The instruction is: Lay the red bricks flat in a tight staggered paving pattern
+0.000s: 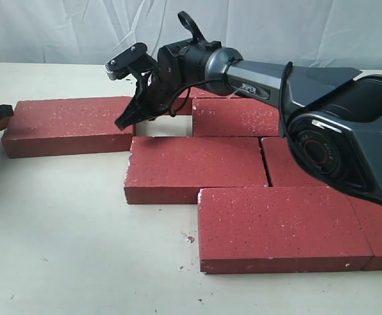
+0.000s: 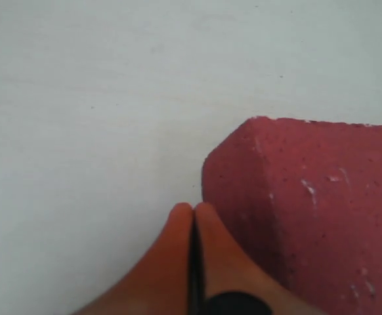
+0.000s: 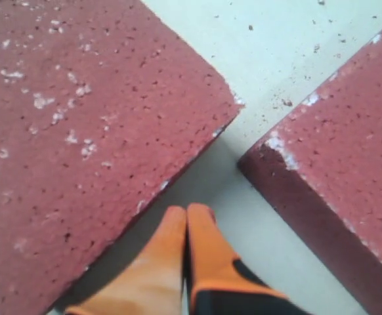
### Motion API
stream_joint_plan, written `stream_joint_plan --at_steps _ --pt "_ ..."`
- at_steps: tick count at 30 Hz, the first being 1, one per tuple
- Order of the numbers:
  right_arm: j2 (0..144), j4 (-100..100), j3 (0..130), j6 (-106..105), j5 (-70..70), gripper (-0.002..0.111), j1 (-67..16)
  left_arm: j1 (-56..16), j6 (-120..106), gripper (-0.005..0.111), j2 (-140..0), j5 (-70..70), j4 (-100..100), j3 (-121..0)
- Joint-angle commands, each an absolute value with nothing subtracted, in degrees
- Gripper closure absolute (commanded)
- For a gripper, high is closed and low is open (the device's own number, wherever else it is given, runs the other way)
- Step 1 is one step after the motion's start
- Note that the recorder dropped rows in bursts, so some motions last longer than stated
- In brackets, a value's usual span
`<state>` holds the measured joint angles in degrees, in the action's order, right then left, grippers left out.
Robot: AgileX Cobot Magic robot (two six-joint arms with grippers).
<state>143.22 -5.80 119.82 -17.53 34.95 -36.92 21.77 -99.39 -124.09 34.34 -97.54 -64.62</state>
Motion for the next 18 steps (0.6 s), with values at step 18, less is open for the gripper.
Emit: stream_joint_plan --at_steps 18 --pt "141.9 -9.36 119.92 -20.01 41.42 0.109 -36.69 17.05 -102.59 0.107 -123.96 34.88 -99.6 -64.81"
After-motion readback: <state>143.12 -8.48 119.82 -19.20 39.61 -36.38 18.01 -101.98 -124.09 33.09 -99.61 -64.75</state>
